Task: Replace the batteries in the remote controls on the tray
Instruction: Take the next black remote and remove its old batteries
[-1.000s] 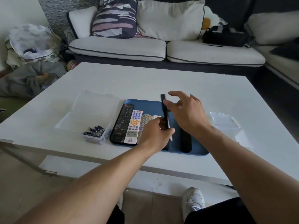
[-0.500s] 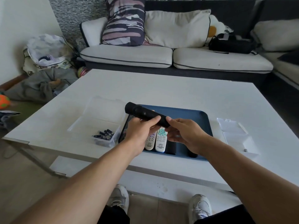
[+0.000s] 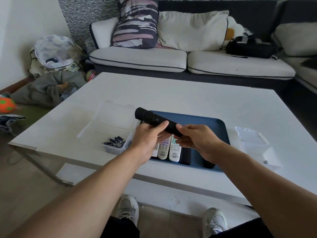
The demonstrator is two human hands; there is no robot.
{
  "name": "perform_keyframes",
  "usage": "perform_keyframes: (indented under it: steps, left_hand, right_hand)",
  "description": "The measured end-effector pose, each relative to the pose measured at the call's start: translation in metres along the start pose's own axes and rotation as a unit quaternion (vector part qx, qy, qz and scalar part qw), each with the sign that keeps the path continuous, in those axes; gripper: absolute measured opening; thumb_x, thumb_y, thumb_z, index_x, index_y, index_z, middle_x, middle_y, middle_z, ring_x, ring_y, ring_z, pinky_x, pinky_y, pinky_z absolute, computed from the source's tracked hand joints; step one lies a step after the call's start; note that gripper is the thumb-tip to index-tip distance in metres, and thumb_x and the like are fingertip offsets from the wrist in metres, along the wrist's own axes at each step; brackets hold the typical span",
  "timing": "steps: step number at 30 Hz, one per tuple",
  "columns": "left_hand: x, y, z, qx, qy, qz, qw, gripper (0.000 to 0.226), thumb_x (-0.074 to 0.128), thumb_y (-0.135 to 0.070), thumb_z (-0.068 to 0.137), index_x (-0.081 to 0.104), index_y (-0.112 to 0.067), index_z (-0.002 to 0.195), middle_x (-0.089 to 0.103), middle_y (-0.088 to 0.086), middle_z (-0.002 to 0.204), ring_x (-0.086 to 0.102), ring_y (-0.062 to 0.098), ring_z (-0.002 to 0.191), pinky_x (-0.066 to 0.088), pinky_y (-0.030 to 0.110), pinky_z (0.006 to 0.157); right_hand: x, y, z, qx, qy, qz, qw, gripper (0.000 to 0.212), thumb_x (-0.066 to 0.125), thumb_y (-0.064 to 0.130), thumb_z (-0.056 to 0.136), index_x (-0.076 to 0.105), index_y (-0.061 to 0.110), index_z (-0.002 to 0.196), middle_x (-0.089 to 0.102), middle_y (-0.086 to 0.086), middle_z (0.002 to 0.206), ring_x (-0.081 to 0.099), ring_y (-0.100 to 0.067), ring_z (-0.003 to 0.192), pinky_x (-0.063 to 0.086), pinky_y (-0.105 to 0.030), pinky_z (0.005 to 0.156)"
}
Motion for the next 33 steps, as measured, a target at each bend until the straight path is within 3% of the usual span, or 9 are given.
perform_keyframes:
  steps: [3,6,11,16,22,27,29,31,33]
  left_hand:
    - [-0.002,0.000,0.000,-0.006,0.003,0.003,1.000,0.015,0.068,-0.006,0.093,0.067,0.004,0.104,0.076,0.015,0.096,0.075,0.023,0.091,0.060,0.036,0.088]
    - [-0.005,0.001,0.000,-0.010,0.001,0.017,1.000,0.017,0.068,-0.005,0.093,0.067,0.007,0.105,0.076,0.016,0.097,0.075,0.023,0.091,0.061,0.035,0.085]
    - [-0.012,0.007,0.001,-0.031,-0.012,0.038,0.999,0.025,0.069,-0.004,0.093,0.065,0.009,0.114,0.075,0.021,0.106,0.075,0.029,0.097,0.062,0.037,0.086]
    - [-0.015,0.008,0.004,-0.036,-0.020,0.045,0.998,0.027,0.069,-0.009,0.094,0.063,0.005,0.116,0.074,0.022,0.109,0.075,0.030,0.096,0.059,0.044,0.091]
    - [-0.014,0.008,0.003,-0.078,-0.042,-0.024,0.996,0.039,0.053,-0.035,0.104,0.058,-0.001,0.122,0.073,0.021,0.110,0.076,0.034,0.091,0.061,0.042,0.086]
    - [-0.010,0.011,0.003,-0.071,-0.045,0.003,0.996,0.035,0.049,-0.035,0.106,0.061,-0.006,0.119,0.078,0.012,0.093,0.076,0.028,0.087,0.062,0.038,0.077]
    - [-0.010,0.011,0.006,-0.063,-0.075,0.014,0.995,0.028,0.051,-0.036,0.105,0.065,-0.012,0.111,0.077,0.013,0.103,0.075,0.028,0.091,0.061,0.039,0.076]
    - [-0.013,0.009,0.007,-0.054,-0.108,0.026,0.992,0.026,0.052,-0.038,0.104,0.066,-0.016,0.105,0.075,0.015,0.109,0.074,0.030,0.095,0.061,0.043,0.080]
    - [-0.019,0.007,0.008,-0.046,-0.144,0.035,0.988,0.029,0.054,-0.044,0.101,0.067,-0.017,0.103,0.076,0.012,0.100,0.073,0.027,0.089,0.060,0.049,0.087]
  right_hand:
    - [0.000,0.002,-0.001,0.000,-0.021,-0.044,0.999,0.030,0.074,0.038,0.089,0.076,0.010,0.099,0.078,-0.008,0.092,0.075,-0.024,0.088,0.062,-0.035,0.081]
    - [-0.001,0.001,-0.002,-0.008,-0.056,-0.072,0.996,0.028,0.078,0.038,0.085,0.075,0.017,0.104,0.077,-0.006,0.094,0.075,-0.018,0.079,0.063,-0.036,0.078]
    - [0.006,0.008,-0.008,-0.123,-0.071,-0.292,0.946,0.041,0.088,0.039,0.073,0.072,0.039,0.110,0.072,0.018,0.097,0.068,-0.001,0.085,0.052,-0.018,0.074]
    - [0.020,0.015,-0.012,-0.169,-0.075,-0.363,0.913,0.035,0.083,0.020,0.078,0.074,0.035,0.108,0.063,0.021,0.093,0.060,0.004,0.076,0.037,-0.009,0.064]
    - [0.017,0.017,-0.013,-0.165,-0.052,-0.405,0.898,0.032,0.077,0.027,0.085,0.073,0.041,0.114,0.059,0.019,0.080,0.054,0.004,0.070,0.032,-0.011,0.058]
    - [0.012,0.010,-0.017,-0.159,-0.041,-0.428,0.889,0.029,0.073,0.033,0.088,0.072,0.041,0.116,0.059,0.018,0.078,0.057,-0.003,0.073,0.038,-0.017,0.059]
    - [0.006,0.007,-0.020,-0.155,-0.048,-0.440,0.883,0.025,0.073,0.033,0.088,0.073,0.040,0.112,0.063,0.013,0.080,0.060,-0.008,0.077,0.047,-0.023,0.065]
    - [-0.002,0.004,-0.022,-0.136,-0.047,-0.458,0.877,0.020,0.072,0.035,0.088,0.074,0.037,0.107,0.069,0.009,0.083,0.064,-0.014,0.082,0.053,-0.031,0.072]
    - [-0.011,-0.005,-0.024,-0.099,-0.026,-0.482,0.870,0.019,0.073,0.037,0.087,0.074,0.036,0.106,0.073,0.009,0.085,0.067,-0.014,0.077,0.055,-0.031,0.069]
Point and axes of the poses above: each hand's wrist, its own z-axis towards the middle knuckle, its own x-axis out of the palm, y = z × x, the point moved 4 cm from there along z, towards the middle knuckle
